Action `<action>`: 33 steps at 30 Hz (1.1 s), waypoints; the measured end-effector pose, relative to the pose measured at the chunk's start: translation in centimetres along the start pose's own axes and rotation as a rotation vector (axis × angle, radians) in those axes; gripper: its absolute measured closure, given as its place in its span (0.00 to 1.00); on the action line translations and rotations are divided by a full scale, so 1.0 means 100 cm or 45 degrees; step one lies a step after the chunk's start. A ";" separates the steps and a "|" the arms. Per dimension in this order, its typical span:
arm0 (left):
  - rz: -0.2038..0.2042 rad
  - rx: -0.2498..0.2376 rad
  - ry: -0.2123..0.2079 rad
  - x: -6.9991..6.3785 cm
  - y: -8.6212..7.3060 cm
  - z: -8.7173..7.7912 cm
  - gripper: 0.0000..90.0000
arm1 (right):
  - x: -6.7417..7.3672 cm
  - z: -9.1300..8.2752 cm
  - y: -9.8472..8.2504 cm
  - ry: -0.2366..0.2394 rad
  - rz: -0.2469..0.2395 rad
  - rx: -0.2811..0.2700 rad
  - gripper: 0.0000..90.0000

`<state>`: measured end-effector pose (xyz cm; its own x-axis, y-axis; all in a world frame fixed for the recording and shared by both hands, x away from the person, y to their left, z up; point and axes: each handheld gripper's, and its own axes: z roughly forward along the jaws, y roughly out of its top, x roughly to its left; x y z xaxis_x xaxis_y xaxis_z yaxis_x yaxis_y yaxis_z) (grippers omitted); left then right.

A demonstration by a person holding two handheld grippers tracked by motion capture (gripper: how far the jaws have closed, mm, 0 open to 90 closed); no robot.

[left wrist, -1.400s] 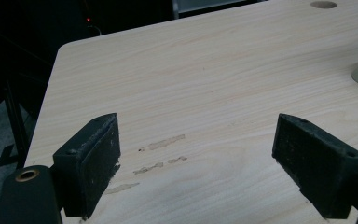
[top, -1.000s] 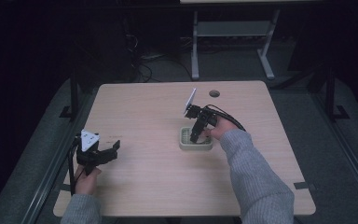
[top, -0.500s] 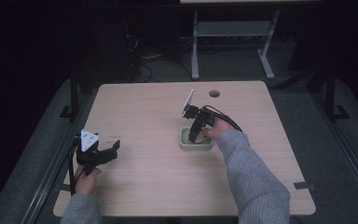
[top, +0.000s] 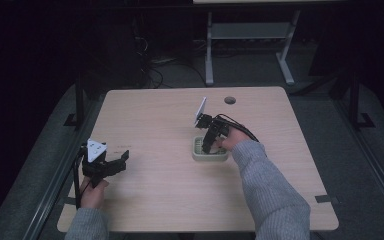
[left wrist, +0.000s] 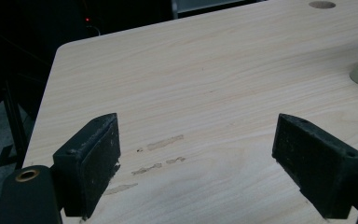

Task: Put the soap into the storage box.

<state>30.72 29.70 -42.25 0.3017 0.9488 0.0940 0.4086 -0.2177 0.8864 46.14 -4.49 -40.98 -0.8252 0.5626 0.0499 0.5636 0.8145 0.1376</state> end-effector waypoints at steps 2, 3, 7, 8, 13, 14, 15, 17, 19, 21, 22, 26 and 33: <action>0.004 0.002 0.001 0.000 0.000 0.000 0.16 | 0.000 0.000 0.000 0.000 0.004 -0.001 0.26; 0.005 0.000 0.000 0.000 0.000 0.000 0.16 | 0.000 0.001 0.000 -0.002 0.005 0.002 0.26; -0.001 -0.001 0.003 0.000 0.000 0.000 0.16 | 0.000 0.001 0.001 -0.003 0.008 0.008 0.26; -0.002 0.000 0.003 0.000 0.000 0.000 0.16 | 0.000 0.002 0.001 -0.005 0.007 0.010 0.26; -0.002 -0.003 0.004 0.000 0.000 0.000 0.16 | 0.001 0.002 0.001 -0.013 0.004 0.016 0.26; 0.000 -0.002 0.005 0.000 0.000 0.000 0.16 | 0.001 0.002 0.001 -0.016 0.002 0.016 0.26; 0.000 -0.002 0.006 0.000 0.000 0.000 0.16 | 0.001 0.002 0.001 -0.019 -0.003 0.022 0.26; 0.001 -0.005 0.006 0.000 0.000 0.000 0.16 | 0.002 0.002 0.002 -0.028 -0.004 0.034 0.26; 0.002 -0.006 0.010 0.001 0.001 -0.001 0.17 | 0.002 0.003 0.003 -0.027 -0.003 0.040 0.26; -0.005 -0.010 0.011 0.001 0.001 -0.001 0.16 | 0.002 0.003 0.003 -0.029 -0.002 0.048 0.26; -0.004 -0.010 0.013 0.001 0.001 -0.002 0.16 | 0.002 0.003 0.003 -0.028 -0.002 0.055 0.26; -0.003 -0.005 0.015 0.002 0.001 -0.002 0.16 | 0.002 0.003 0.003 -0.029 0.005 0.067 0.26; 0.000 -0.009 0.011 0.000 0.002 -0.002 0.16 | 0.000 -0.010 -0.001 -0.012 0.010 0.002 0.26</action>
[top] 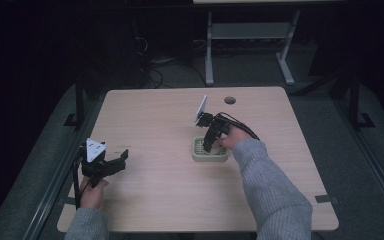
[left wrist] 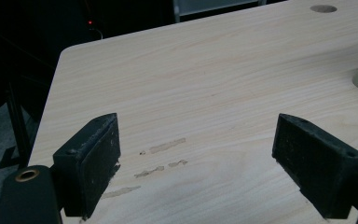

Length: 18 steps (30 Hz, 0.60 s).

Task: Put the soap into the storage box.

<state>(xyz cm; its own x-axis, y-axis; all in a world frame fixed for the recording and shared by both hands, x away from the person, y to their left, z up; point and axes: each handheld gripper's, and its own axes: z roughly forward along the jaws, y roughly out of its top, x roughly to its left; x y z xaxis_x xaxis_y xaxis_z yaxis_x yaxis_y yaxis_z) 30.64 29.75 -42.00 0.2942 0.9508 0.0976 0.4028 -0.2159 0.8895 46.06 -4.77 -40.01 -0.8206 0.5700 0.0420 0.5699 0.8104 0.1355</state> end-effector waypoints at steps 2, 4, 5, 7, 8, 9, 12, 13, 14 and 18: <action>0.000 0.001 -0.001 0.000 0.000 0.000 0.16 | 0.000 -0.005 -0.002 0.005 0.013 -0.015 0.26; -0.001 0.001 -0.002 0.000 0.000 0.000 0.16 | -0.001 -0.009 -0.004 0.003 0.013 -0.026 0.25; -0.001 0.001 -0.001 0.000 0.000 0.000 0.16 | -0.002 -0.010 -0.006 0.007 0.014 -0.032 0.24; -0.001 0.000 -0.001 0.000 0.000 0.000 0.16 | -0.003 -0.011 -0.008 0.015 0.026 -0.031 0.24; 0.000 0.002 0.000 0.000 0.000 0.000 0.16 | -0.003 -0.012 -0.009 0.012 0.030 -0.031 0.24; 0.003 0.000 0.000 -0.001 0.000 0.000 0.17 | -0.003 -0.013 -0.011 0.016 0.032 -0.036 0.24; 0.007 -0.004 -0.001 -0.001 0.000 0.000 0.16 | -0.004 -0.015 -0.015 0.016 0.042 -0.045 0.24; 0.007 -0.001 -0.001 -0.001 0.000 0.001 0.17 | -0.005 -0.016 -0.016 0.015 0.042 -0.052 0.24; 0.007 0.001 -0.001 -0.002 0.000 0.001 0.17 | -0.005 -0.017 -0.018 0.019 0.048 -0.052 0.24; 0.007 -0.002 0.000 -0.002 0.000 0.000 0.16 | -0.007 -0.020 -0.023 0.021 0.055 -0.063 0.24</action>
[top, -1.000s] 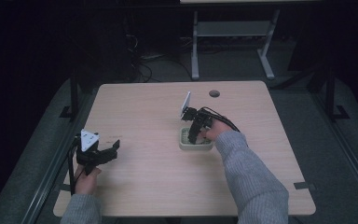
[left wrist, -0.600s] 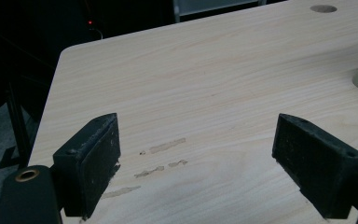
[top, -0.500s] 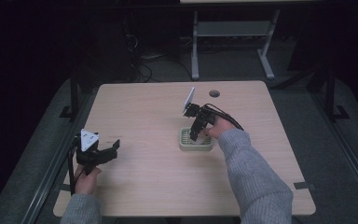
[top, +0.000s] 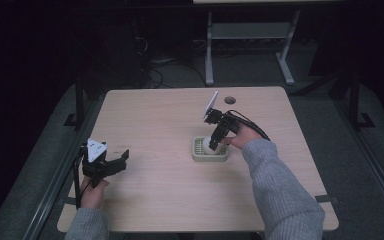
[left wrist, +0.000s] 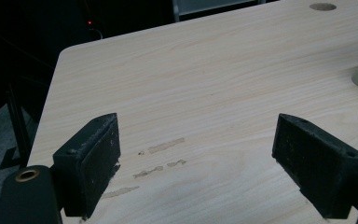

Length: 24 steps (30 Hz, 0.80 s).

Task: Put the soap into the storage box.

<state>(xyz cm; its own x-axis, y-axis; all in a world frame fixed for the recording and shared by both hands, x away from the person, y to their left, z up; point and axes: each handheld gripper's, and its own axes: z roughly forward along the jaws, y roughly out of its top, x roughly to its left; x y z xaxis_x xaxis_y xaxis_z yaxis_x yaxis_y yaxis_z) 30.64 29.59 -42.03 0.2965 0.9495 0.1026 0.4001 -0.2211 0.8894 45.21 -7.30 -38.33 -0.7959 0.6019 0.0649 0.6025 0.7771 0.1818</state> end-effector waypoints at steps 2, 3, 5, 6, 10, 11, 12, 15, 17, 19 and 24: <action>0.000 -0.002 0.000 0.000 0.000 0.000 0.17 | 0.000 -0.001 -0.002 0.002 0.007 -0.004 0.24; -0.001 -0.002 -0.001 0.000 0.000 0.000 0.16 | 0.000 -0.002 -0.003 0.000 0.006 -0.007 0.24; -0.001 0.001 0.001 0.000 0.000 0.000 0.16 | -0.001 -0.003 -0.005 -0.001 0.008 -0.012 0.24; 0.001 0.002 0.001 0.000 0.000 0.000 0.16 | -0.001 -0.004 -0.007 -0.001 0.010 -0.016 0.24; -0.001 0.003 0.002 -0.001 0.000 0.000 0.16 | -0.001 -0.006 -0.010 -0.002 0.012 -0.027 0.24; 0.001 0.004 0.001 -0.001 0.000 0.000 0.16 | -0.001 -0.007 -0.011 0.001 0.016 -0.030 0.24; 0.002 0.005 0.001 -0.001 0.000 0.000 0.16 | -0.001 -0.007 -0.012 0.004 0.018 -0.029 0.24; 0.006 0.008 0.001 -0.001 0.000 0.000 0.16 | -0.002 -0.006 -0.015 0.003 0.013 -0.033 0.24; 0.007 0.009 -0.001 -0.001 0.000 0.000 0.16 | -0.002 -0.007 -0.017 0.016 0.024 -0.035 0.24; 0.008 0.011 0.000 -0.001 0.000 0.000 0.16 | -0.002 -0.008 -0.019 0.015 0.027 -0.041 0.24; 0.012 0.006 -0.001 -0.001 0.000 0.000 0.17 | -0.001 -0.008 -0.023 0.027 0.025 -0.037 0.25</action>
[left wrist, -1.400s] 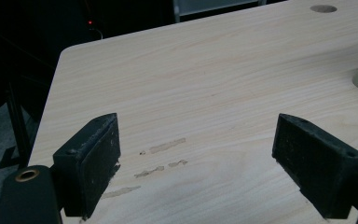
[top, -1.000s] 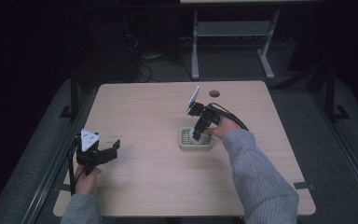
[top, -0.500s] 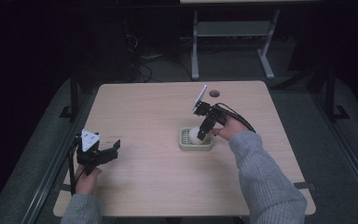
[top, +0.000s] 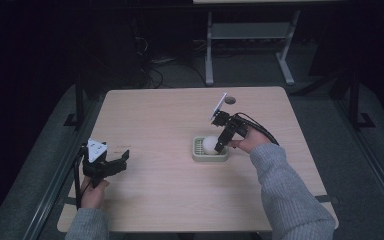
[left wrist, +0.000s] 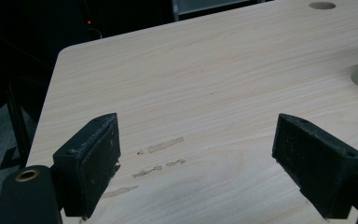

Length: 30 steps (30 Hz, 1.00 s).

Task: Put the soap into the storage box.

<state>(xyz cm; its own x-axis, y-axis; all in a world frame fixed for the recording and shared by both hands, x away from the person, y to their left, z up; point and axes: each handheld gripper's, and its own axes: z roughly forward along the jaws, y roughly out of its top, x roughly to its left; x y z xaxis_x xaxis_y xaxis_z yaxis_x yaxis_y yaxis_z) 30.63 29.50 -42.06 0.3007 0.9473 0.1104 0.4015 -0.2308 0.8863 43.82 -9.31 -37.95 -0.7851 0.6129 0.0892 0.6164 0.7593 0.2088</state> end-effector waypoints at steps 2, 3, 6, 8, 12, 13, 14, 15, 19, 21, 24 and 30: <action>-0.001 -0.002 -0.001 0.000 0.000 0.000 0.16 | 0.000 0.000 -0.002 -0.004 0.000 0.001 0.25; 0.001 0.001 0.001 0.000 0.000 0.000 0.16 | 0.000 0.000 -0.003 -0.005 0.003 0.003 0.25; -0.009 0.000 0.001 0.000 0.000 0.000 0.16 | -0.001 -0.001 -0.006 -0.004 0.012 -0.007 0.25; -0.006 0.002 0.001 0.000 0.000 0.000 0.16 | -0.003 -0.002 -0.009 -0.003 0.012 -0.015 0.25; 0.003 0.000 -0.002 0.000 0.000 0.000 0.16 | -0.004 -0.004 -0.015 -0.003 0.016 -0.012 0.26; 0.004 0.000 -0.002 0.000 0.000 0.000 0.16 | -0.004 -0.004 -0.017 -0.005 0.019 -0.014 0.26; 0.003 0.000 -0.001 0.000 0.000 0.000 0.16 | -0.004 -0.005 -0.018 0.001 0.036 -0.014 0.26; 0.004 0.002 0.000 0.000 0.000 0.000 0.16 | -0.005 -0.005 -0.020 0.001 0.036 -0.016 0.26; 0.002 0.002 -0.002 0.000 0.000 0.000 0.16 | -0.008 -0.008 -0.027 -0.005 0.041 -0.022 0.26; 0.004 0.003 -0.002 0.000 0.000 0.000 0.16 | -0.009 -0.009 -0.030 -0.003 0.046 -0.033 0.26; 0.004 0.005 -0.001 0.000 0.000 0.000 0.16 | -0.010 -0.011 -0.035 -0.005 0.054 -0.041 0.26; 0.007 0.009 0.000 0.000 -0.001 0.000 0.16 | -0.011 -0.012 -0.046 -0.005 0.065 -0.050 0.26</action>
<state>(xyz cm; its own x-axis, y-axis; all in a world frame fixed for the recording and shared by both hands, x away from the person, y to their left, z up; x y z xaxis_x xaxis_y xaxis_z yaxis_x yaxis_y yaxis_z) 30.64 29.51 -42.13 0.3031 0.9460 0.1154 0.4061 -0.2378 0.8823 41.81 -13.74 -37.86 -0.7522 0.6517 0.0972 0.6530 0.7177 0.2418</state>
